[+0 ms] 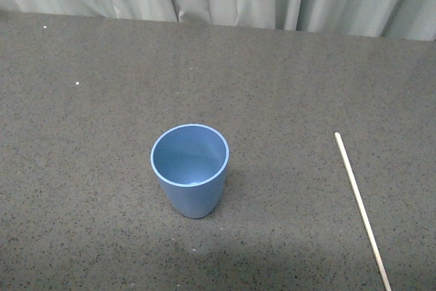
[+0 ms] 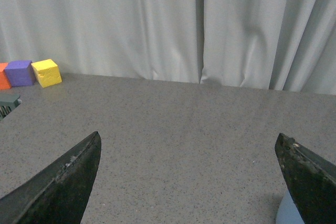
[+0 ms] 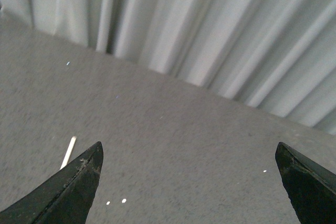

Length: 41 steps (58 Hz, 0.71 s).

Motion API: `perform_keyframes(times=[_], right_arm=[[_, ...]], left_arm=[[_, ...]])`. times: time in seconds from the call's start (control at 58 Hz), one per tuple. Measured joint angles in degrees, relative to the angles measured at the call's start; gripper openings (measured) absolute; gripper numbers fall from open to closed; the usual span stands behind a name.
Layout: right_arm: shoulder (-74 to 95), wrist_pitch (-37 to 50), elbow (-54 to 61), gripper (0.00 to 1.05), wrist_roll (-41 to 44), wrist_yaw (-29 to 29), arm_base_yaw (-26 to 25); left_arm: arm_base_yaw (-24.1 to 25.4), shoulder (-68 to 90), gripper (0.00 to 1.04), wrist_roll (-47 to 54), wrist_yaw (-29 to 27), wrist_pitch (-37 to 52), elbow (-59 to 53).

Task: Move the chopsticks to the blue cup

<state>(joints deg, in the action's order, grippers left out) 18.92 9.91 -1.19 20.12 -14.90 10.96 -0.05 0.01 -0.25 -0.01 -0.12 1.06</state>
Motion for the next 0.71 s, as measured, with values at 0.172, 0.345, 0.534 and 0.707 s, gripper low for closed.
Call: perform_keyframes(times=[0.172,0.345,0.534,0.707], right_arm=[[26.6,4.4,-8.7,0.95,-4.9,5.1,2.6],[51.1,-0.6,-19.5,0.95,-11.4,9.6,2.7],[69.9,-6.4,-30.9,0.95,-20.2,13.8,2.6],[81.0,-10.5,-38.2,0.95,-24.7,14.2,2.7]], left_arm=[[0.0,0.0,0.98,0.0,0.0,0.0,0.0],[0.0,0.0,0.98,0.0,0.0,0.0,0.0],[0.0,0.0,0.98,0.0,0.0,0.0,0.0],[0.0,0.0,0.98,0.0,0.0,0.0,0.0]])
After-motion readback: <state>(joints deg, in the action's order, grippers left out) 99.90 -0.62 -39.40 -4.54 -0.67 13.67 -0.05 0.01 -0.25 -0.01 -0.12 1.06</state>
